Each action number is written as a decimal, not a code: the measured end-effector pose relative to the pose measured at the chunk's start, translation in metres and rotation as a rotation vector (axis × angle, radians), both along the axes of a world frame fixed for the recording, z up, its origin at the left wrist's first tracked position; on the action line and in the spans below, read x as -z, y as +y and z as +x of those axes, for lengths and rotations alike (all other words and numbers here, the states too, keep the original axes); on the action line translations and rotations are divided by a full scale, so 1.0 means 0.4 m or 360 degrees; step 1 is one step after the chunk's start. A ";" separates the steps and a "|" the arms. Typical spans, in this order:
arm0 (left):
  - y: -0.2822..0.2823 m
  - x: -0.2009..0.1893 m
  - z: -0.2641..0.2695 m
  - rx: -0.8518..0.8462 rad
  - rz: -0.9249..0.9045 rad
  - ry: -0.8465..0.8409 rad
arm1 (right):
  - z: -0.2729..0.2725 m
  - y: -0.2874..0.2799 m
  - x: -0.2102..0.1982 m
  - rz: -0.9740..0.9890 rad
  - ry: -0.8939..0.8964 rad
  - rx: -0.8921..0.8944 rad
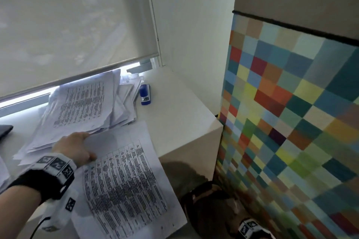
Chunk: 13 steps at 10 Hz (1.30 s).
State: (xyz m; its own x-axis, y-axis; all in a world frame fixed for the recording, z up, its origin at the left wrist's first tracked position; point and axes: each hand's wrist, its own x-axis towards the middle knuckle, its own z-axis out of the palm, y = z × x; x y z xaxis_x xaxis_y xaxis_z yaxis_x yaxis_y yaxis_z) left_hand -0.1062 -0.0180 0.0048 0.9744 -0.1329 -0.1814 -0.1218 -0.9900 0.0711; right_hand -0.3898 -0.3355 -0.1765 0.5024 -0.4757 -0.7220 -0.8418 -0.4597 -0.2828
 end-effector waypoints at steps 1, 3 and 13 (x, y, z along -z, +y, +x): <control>0.003 0.008 0.004 0.0003 -0.0018 -0.0001 | 0.001 -0.008 0.044 0.0088 0.0126 -0.0222; 0.011 0.015 0.009 0.0024 -0.0065 -0.0022 | 0.085 0.009 -0.069 0.0291 -0.0176 -0.0044; 0.130 0.010 0.102 0.0025 -0.0455 0.0273 | 0.891 0.141 -0.513 -0.0730 -0.0958 -0.0802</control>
State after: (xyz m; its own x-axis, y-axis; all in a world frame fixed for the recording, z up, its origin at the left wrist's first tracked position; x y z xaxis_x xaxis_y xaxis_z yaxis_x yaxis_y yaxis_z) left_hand -0.0652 0.0340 0.0009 0.9302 -0.2170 -0.2959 -0.0991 -0.9250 0.3668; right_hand -0.0333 -0.2790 0.0286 0.9597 -0.2737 -0.0640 -0.2799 -0.9092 -0.3083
